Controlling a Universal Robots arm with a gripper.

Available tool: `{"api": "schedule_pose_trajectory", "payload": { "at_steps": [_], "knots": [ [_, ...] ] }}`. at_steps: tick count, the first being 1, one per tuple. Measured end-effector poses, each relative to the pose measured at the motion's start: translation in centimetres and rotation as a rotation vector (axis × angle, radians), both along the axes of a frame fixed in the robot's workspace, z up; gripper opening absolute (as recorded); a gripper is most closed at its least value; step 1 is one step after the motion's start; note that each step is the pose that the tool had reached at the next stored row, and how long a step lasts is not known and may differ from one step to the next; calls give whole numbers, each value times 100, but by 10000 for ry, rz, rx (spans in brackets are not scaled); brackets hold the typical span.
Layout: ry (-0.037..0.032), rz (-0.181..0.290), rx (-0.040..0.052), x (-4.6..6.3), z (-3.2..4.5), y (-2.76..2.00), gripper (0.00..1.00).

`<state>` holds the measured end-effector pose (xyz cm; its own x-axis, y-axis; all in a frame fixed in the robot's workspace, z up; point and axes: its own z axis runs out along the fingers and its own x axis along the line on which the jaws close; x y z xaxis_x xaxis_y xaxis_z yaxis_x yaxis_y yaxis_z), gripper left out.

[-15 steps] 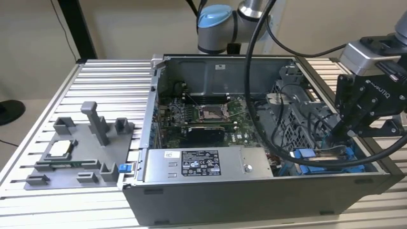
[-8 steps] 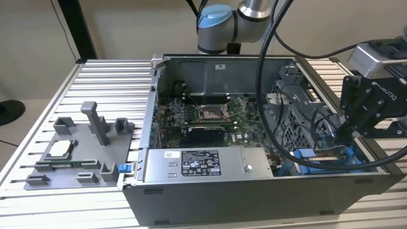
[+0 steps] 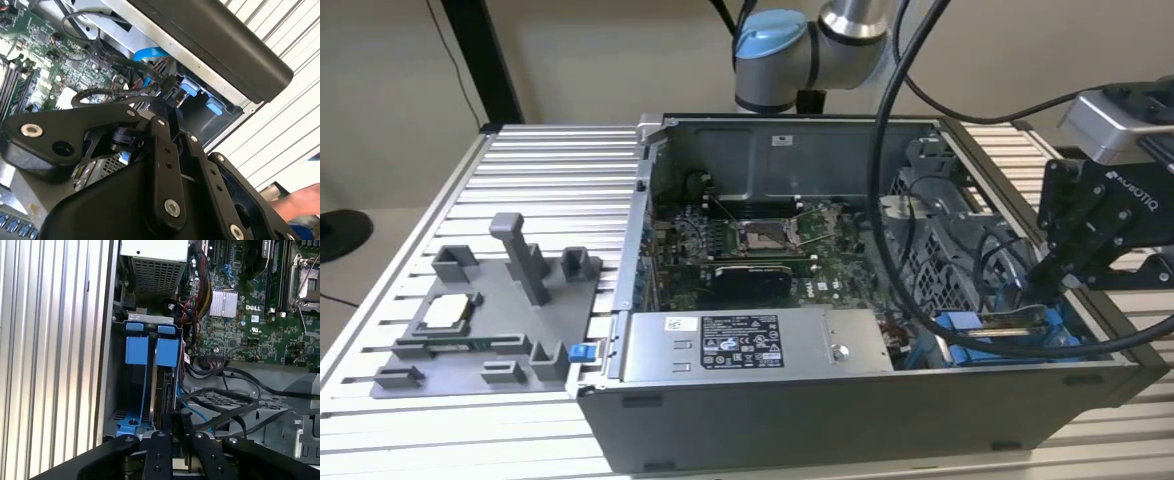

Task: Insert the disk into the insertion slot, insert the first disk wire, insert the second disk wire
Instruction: 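Insert the first disk wire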

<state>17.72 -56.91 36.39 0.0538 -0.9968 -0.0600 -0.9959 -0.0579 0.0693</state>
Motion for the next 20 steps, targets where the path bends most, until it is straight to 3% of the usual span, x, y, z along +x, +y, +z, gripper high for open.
{"api": "schedule_pose_trajectory", "payload": {
  "at_steps": [3, 6, 20],
  "knots": [
    [136, 0, 0, 64, -12, 0, 0],
    [197, -26, 3, 87, -23, -1, 0],
    [214, -35, 1, 88, -37, -1, 0]
  ]
}}
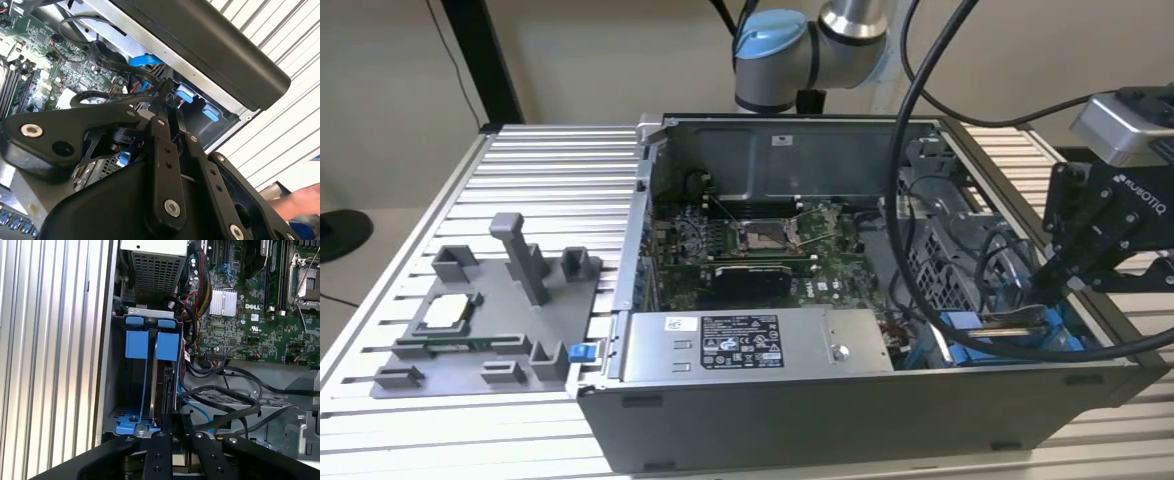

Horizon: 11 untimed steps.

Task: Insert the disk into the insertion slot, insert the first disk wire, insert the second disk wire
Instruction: 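Insert the first disk wire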

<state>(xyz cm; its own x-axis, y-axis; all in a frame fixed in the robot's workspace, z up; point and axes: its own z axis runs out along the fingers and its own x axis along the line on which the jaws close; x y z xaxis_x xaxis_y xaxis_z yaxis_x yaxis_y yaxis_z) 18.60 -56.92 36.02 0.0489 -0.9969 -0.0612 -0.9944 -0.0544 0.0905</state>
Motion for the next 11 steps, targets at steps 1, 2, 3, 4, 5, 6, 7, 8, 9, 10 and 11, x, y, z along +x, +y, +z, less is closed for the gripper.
{"api": "schedule_pose_trajectory", "payload": {
  "at_steps": [1, 2, 3, 4, 5, 6, 7, 8, 9, 10, 11],
  "knots": [
    [0, 0, 0, 0, 0, 0, 0],
    [0, 0, 1, 0, -1, 0, 0],
    [10, 1, 2, 2, -2, 0, 0],
    [53, -1, 5, 4, -6, 0, 0],
    [95, -23, 6, 3, -12, 0, 0],
    [123, -59, 3, 2, -18, 0, 0],
    [133, -101, 2, 2, -25, -2, 0],
    [134, -122, 0, -1, -28, -5, 0],
    [130, -128, 0, -2, -32, -11, 0],
    [125, -137, 0, -3, -35, -16, 0],
    [111, -146, 3, -12, -40, -17, 0]
  ]
}}
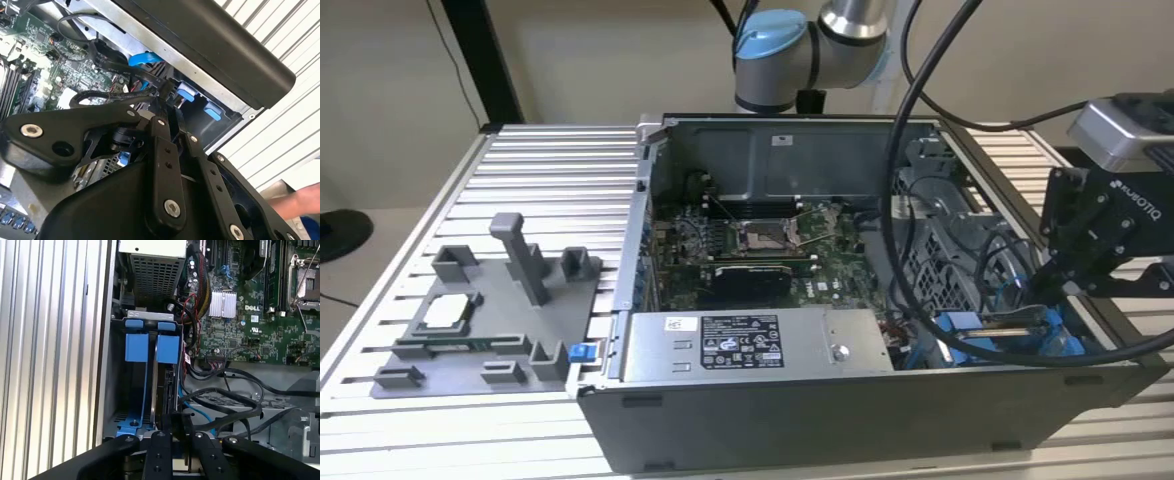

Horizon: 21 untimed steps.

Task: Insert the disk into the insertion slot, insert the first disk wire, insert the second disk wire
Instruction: 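Insert the first disk wire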

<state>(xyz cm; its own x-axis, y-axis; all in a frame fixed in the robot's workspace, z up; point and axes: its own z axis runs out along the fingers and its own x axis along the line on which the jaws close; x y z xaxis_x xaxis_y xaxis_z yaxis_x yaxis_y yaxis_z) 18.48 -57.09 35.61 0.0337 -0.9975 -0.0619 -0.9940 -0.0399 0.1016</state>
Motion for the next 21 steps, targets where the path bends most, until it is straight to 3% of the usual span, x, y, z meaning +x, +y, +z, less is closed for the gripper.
{"api": "schedule_pose_trajectory", "payload": {
  "at_steps": [5, 11, 21],
  "knots": [
    [-85, -26, 3, -69, -30, -9, 0],
    [-440, -56, 0, -130, -96, -11, 0],
    [-462, -615, -15, -140, -129, -11, 0]
  ]
}}
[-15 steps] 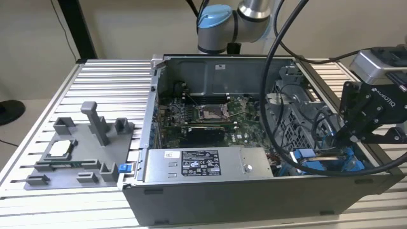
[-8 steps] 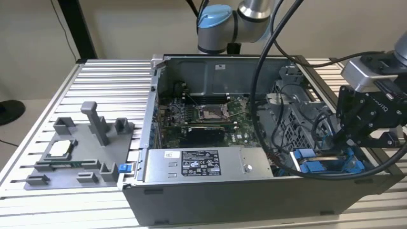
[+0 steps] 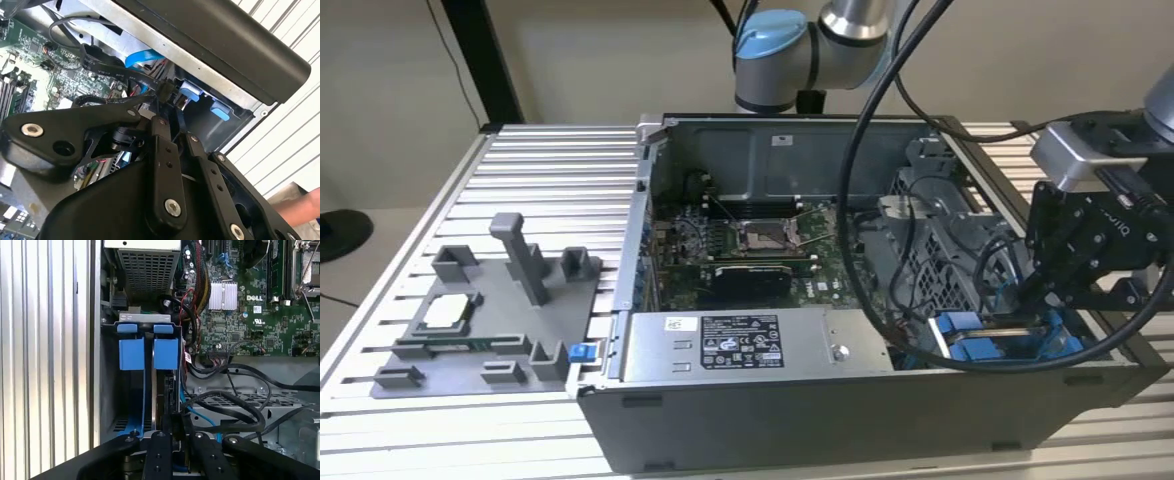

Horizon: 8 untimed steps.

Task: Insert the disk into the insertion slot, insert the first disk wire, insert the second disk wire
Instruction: 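Insert the first disk wire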

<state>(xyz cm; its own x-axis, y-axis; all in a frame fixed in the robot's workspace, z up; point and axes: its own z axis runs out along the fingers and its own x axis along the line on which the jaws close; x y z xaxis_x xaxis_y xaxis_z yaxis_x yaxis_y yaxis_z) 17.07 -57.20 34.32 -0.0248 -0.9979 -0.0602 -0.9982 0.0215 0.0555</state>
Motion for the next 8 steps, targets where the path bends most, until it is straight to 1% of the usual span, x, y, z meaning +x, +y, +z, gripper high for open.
{"api": "schedule_pose_trajectory", "payload": {
  "at_steps": [8],
  "knots": [
    [0, -78, 0, 0, -10, -9, 0]
  ]
}}
